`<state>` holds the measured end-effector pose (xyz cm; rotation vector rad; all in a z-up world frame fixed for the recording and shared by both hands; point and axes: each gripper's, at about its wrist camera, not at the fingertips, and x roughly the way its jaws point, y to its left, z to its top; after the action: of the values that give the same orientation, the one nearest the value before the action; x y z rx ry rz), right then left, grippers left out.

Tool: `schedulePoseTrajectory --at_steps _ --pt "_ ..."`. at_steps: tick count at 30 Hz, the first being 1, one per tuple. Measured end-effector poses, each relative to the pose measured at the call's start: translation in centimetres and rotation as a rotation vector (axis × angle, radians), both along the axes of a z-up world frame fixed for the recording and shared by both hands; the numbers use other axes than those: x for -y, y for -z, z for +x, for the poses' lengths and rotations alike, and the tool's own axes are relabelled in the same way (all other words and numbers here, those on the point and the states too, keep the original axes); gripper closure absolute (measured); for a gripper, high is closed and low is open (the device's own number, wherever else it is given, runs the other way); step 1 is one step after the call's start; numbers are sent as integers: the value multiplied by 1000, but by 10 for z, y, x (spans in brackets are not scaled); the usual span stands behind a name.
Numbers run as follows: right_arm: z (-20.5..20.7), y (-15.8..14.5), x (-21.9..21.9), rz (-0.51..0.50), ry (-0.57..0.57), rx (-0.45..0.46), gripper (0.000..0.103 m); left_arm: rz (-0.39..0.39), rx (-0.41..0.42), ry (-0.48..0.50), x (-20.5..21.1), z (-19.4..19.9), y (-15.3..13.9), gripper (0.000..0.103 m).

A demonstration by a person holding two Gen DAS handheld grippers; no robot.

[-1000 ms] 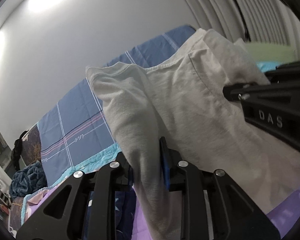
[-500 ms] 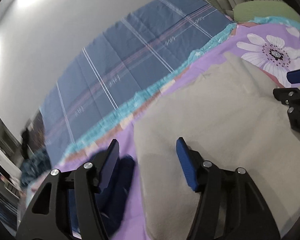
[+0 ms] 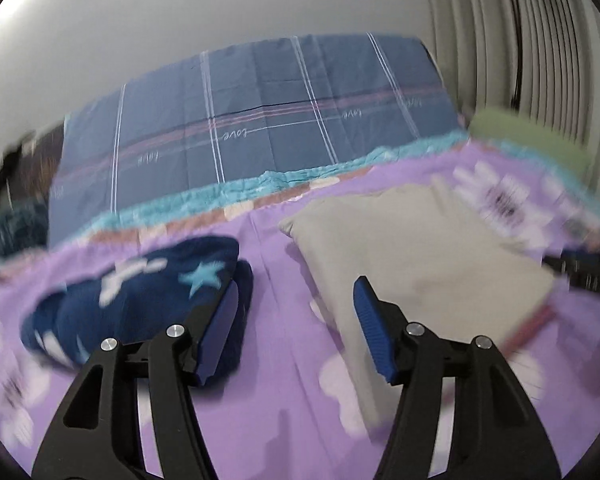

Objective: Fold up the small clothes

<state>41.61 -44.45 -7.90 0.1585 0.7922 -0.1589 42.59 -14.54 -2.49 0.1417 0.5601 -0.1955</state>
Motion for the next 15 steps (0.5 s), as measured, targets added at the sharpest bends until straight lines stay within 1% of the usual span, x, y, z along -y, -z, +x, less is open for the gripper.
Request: schedulePoseTrajectory --at_steps 2,3,5,6,7,8,9,10,11,12,13,15 --pt "-38 -7 1 -24 -39 19 54 -35 -7 6 -5 -16 -7 41" --pt "-48 -9 0 -34 -47 27 54 -52 -6 29 -3 -32 -12 40" --pt "-81 -22 -5 -52 -68 62 52 -69 8 70 8 -59 -22 33" --pt "-100 -32 -8 -44 -73 86 49 -81 14 96 14 -73 -27 30" --pt "-114 -40 -10 -32 -75 106 43 -84 18 110 20 -86 -31 24" --pt "-129 -48 -13 -21 -75 125 41 -81 25 116 28 -104 -37 19" --pt "-144 -56 -16 -11 -74 145 36 -84 29 122 32 -114 -40 17" --pt "-161 -66 -21 -9 -67 162 30 -95 36 132 38 -133 -46 12" --pt "-177 -74 -25 -18 -54 171 27 -106 40 141 41 -148 -51 9" --pt "-190 -82 -28 -26 -42 181 23 -120 42 151 44 -163 -55 7" --pt "-211 -93 -33 -25 -42 205 17 -129 43 155 47 -177 -59 3" --pt "-234 -105 -38 -17 -58 234 11 -143 57 159 49 -201 -68 1"
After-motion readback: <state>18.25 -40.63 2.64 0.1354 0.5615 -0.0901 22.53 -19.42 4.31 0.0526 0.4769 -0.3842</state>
